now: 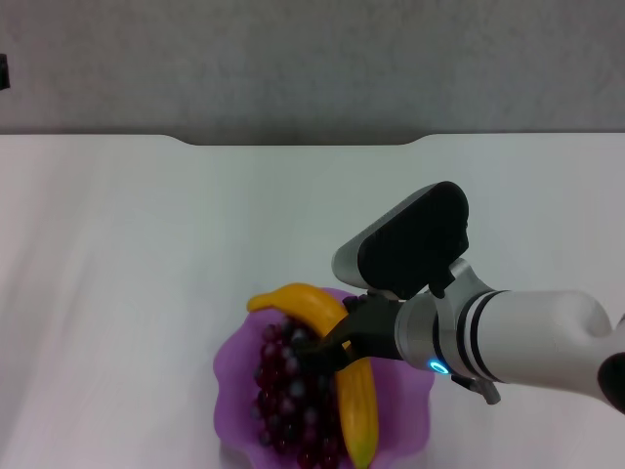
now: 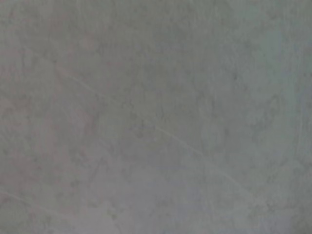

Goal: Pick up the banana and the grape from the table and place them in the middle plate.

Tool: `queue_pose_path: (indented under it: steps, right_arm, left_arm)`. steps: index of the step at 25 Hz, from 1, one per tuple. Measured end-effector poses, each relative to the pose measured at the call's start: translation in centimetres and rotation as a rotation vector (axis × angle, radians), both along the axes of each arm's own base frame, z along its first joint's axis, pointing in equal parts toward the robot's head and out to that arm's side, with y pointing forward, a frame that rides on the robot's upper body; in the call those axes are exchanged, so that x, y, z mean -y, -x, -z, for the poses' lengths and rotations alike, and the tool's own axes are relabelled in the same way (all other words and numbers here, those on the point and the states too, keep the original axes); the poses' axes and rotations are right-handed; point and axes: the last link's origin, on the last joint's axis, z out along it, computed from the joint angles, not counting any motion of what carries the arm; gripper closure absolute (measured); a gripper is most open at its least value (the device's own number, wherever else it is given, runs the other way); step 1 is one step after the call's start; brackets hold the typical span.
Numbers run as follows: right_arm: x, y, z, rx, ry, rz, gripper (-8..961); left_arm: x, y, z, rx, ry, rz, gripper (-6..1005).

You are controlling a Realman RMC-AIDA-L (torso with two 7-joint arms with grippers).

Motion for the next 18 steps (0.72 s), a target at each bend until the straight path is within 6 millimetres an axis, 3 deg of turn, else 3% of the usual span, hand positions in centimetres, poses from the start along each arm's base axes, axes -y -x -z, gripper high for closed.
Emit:
queue_pose_path:
  steps: [3,6,18]
  right_arm:
    - [0.0,0.0,0.0,-0.001,0.000,-0.001,253]
    - [0.0,0.1,-0.1,-0.002,-0.002,-0.006,72]
    - [-2.1,2.4,-3.4,-0.065,-0.123,-0.078,78]
  left_arm:
    - [0.0,0.0,0.0,0.000,0.001,0.000,113]
    - [0.0,-0.1,0.1,0.000,0.003,0.002,113]
    - [-0.3,-0.7,1.6,-0.009,0.048,0.022,113]
